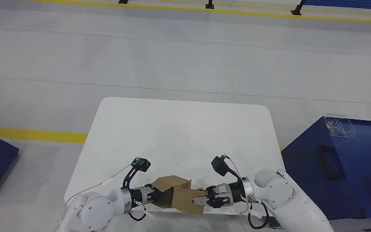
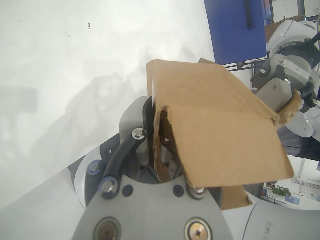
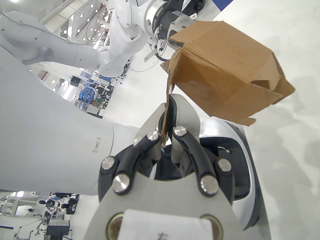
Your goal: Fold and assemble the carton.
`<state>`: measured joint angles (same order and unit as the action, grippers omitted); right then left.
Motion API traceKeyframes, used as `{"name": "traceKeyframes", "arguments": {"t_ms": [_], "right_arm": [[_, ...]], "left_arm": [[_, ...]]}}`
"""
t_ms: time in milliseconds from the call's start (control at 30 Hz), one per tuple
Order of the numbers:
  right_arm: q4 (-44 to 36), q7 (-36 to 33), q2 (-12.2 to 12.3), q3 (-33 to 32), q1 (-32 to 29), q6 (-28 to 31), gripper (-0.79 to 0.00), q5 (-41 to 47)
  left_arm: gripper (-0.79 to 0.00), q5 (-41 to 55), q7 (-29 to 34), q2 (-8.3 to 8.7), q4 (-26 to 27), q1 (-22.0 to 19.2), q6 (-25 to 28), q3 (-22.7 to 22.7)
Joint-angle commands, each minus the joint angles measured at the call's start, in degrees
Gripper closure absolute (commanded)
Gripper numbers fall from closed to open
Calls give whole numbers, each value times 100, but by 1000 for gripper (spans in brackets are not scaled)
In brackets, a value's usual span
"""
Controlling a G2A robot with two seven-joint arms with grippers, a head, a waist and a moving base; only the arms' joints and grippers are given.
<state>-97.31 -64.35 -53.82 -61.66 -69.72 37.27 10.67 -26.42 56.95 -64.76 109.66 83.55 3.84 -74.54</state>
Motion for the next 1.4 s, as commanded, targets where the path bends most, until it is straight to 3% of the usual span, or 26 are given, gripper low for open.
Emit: {"name": "traceKeyframes", "arguments": {"t_ms": [0,33,67,100,367,433,567,667,733,967,1167,1367], "right_arm": [[0,-2,4,1,-2,13,0,10],[14,-12,7,3,-7,-7,0,3],[24,-75,12,24,-8,-98,-175,6],[24,-75,12,24,-8,-98,-785,6],[64,41,21,-55,14,-168,-785,-186],[-63,752,57,-422,-104,-196,-785,-842],[-301,1362,158,-1133,-554,77,-785,-949],[-534,1749,192,-1451,-985,464,-785,-246],[-534,1749,192,-1451,-985,464,-785,-246],[-534,1749,192,-1451,-985,464,-785,-246],[-692,2591,173,-1764,-1097,248,-785,-1341],[-751,3057,167,-1987,-1236,-83,-785,-2045]], "left_arm": [[0,-8,-15,6,-3,-1,-9,16],[0,34,-36,7,-5,2,-16,26],[0,100,-107,7,9,3,-7,24],[0,146,-220,5,49,9,22,5],[0,37,-472,11,99,31,121,-40],[0,602,-557,-12,-130,-1,-146,-82],[0,2066,-454,-85,-470,-228,-686,-47],[0,3811,-157,-173,-820,-398,-1126,64],[0,4793,224,-219,-1088,-628,-1542,161],[0,4929,202,-228,-1095,-609,-1566,167],[0,6840,-389,-372,-1493,-746,-2462,335],[0,7455,-523,-450,-1836,-1131,-3058,674]]}}
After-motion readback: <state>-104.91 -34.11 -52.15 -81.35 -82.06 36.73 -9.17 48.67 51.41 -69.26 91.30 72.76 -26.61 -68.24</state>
